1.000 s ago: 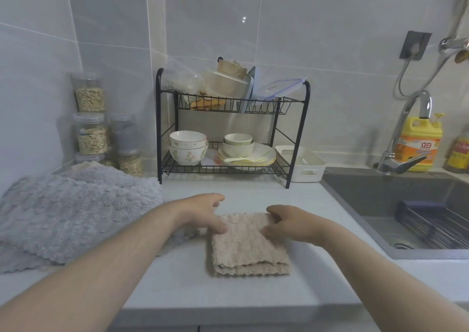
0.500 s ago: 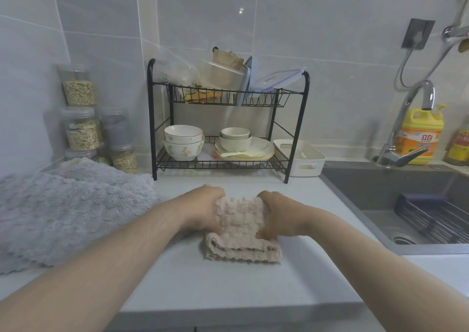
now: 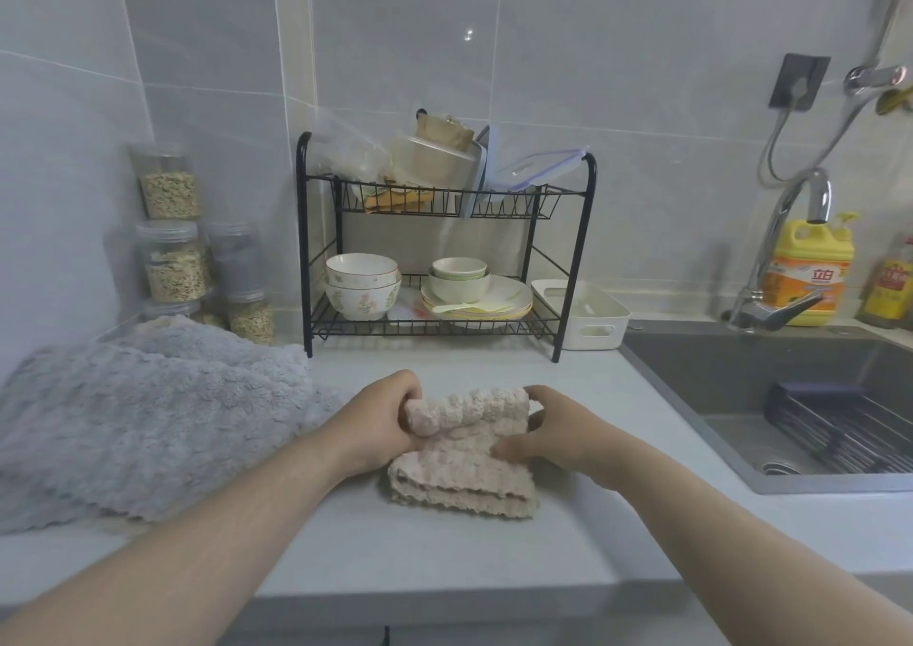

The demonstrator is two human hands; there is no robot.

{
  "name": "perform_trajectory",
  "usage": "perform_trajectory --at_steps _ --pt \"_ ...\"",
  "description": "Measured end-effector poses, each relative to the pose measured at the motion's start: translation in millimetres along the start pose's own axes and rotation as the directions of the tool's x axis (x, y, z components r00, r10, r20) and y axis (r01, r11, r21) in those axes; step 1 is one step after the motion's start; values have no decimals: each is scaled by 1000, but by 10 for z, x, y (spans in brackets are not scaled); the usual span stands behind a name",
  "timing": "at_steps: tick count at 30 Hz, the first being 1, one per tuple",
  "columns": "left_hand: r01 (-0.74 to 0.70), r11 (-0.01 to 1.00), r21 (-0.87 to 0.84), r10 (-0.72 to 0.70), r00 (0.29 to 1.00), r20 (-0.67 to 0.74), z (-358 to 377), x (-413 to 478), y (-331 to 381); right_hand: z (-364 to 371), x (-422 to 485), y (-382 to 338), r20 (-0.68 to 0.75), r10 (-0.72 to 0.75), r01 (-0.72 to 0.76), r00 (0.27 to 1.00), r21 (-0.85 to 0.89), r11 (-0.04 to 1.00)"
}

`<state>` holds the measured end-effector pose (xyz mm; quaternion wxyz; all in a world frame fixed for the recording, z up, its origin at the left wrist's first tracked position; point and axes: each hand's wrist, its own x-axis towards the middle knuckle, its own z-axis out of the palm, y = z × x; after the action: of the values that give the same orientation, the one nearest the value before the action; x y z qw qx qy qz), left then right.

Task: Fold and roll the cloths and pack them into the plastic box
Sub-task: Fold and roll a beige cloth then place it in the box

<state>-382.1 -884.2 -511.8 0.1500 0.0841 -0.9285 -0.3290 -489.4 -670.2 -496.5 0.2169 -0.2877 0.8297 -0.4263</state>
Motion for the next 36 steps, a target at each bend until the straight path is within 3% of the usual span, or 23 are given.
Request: perform_trajectory --at_steps 3,6,12,14,17,18,21,25,27,31,36 --pt "-49 996 -70 45 998 -49 -30 -39 40 10 10 44 -56 -91 79 994 -190 979" --pt "-93 987 -129 92 996 -16 -65 -68 23 83 -3 93 -146 -196 159 970 -231 960" --pt "-228 946 231 220 974 62 -54 -157 7 111 -47 129 -158 -325 262 932 -325 909" --pt "-236 928 287 219 972 90 -58 -154 3 86 -87 129 -161 -432 337 887 -413 846" --pt "-245 910 333 218 969 117 -52 -147 -7 78 -146 139 -108 -650 483 752 -581 655" --pt "-248 910 334 217 968 127 -55 -150 -13 83 -172 153 -84 -668 498 739 -600 626" --pt "-232 929 287 209 972 110 -117 -164 -26 122 -220 228 -9 -666 509 746 -638 578" --pt "-164 971 172 186 975 -121 -280 -233 87 123 -281 246 -18 -627 495 778 -596 632" --pt "-235 960 153 239 971 -7 -277 -332 233 136 -313 246 -18 -590 475 807 -574 667" --pt "-352 862 364 270 928 257 -158 -354 209 176 -334 287 -20 -571 457 820 -577 677" --pt "-172 956 239 136 978 159 -77 -311 112 191 -398 239 33 -506 420 862 -606 675"
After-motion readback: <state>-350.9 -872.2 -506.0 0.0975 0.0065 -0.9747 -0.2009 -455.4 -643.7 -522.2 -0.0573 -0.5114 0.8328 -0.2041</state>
